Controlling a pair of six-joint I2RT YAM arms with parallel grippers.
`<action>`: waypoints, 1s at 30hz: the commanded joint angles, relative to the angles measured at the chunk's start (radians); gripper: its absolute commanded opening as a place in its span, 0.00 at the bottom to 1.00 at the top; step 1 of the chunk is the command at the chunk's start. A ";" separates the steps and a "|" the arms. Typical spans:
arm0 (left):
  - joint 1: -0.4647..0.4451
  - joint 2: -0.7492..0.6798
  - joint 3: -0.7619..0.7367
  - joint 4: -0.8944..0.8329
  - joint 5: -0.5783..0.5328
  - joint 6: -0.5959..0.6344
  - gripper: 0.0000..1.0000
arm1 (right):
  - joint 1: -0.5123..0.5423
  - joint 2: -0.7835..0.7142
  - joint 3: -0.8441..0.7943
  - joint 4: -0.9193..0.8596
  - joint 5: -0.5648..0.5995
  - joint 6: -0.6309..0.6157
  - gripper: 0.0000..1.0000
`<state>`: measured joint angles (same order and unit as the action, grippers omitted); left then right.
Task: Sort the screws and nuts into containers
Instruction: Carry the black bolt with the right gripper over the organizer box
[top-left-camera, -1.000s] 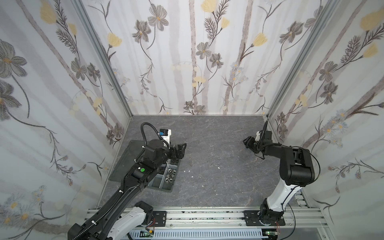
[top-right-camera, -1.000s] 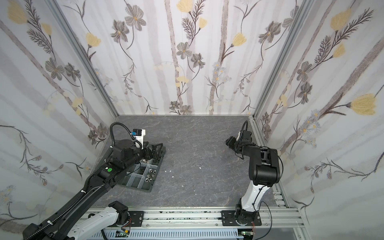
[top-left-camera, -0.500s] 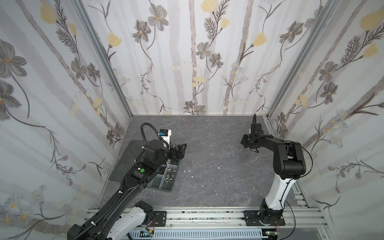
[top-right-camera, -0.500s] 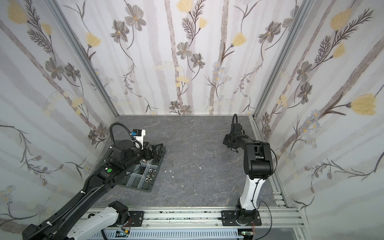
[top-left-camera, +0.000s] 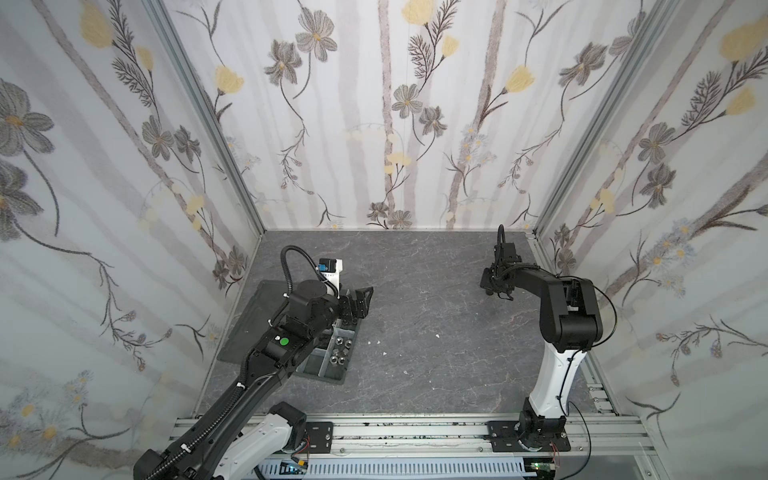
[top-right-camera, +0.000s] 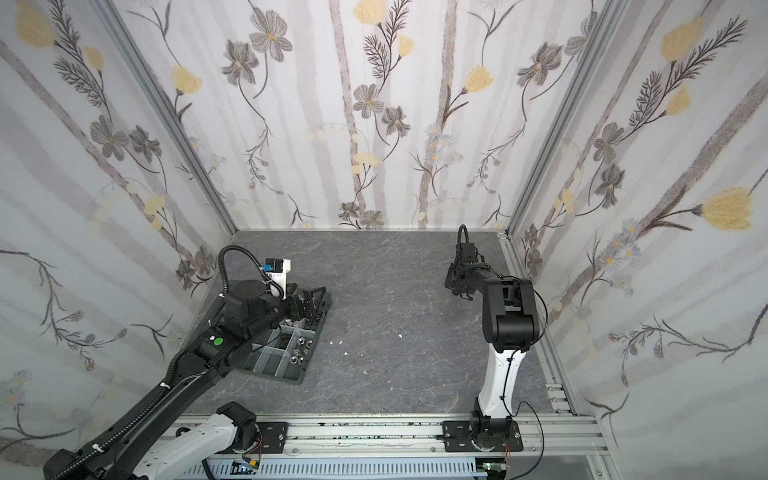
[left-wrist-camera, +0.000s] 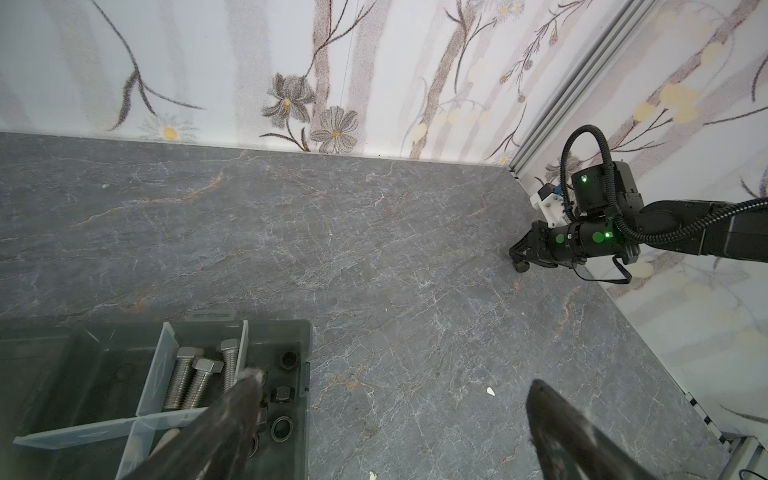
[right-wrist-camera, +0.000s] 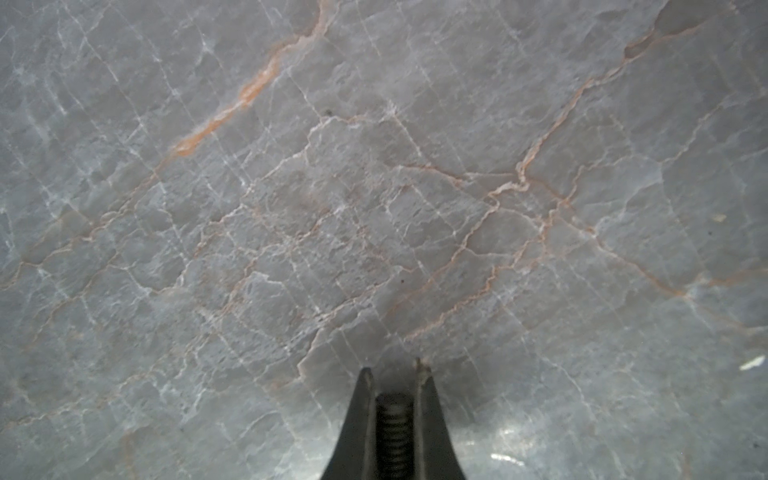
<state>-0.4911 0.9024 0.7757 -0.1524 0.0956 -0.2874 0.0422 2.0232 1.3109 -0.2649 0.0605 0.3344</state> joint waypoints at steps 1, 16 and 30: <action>0.000 -0.004 -0.001 0.033 -0.014 0.008 1.00 | 0.008 -0.007 0.001 -0.051 -0.008 -0.008 0.04; 0.000 -0.042 -0.006 0.037 -0.074 0.007 1.00 | 0.186 -0.190 -0.053 0.077 -0.231 0.061 0.02; 0.000 -0.195 -0.008 0.034 -0.209 -0.001 1.00 | 0.626 -0.108 0.102 0.271 -0.471 0.246 0.04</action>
<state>-0.4911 0.7326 0.7692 -0.1497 -0.0643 -0.2878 0.6170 1.8877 1.3827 -0.0788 -0.3283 0.5156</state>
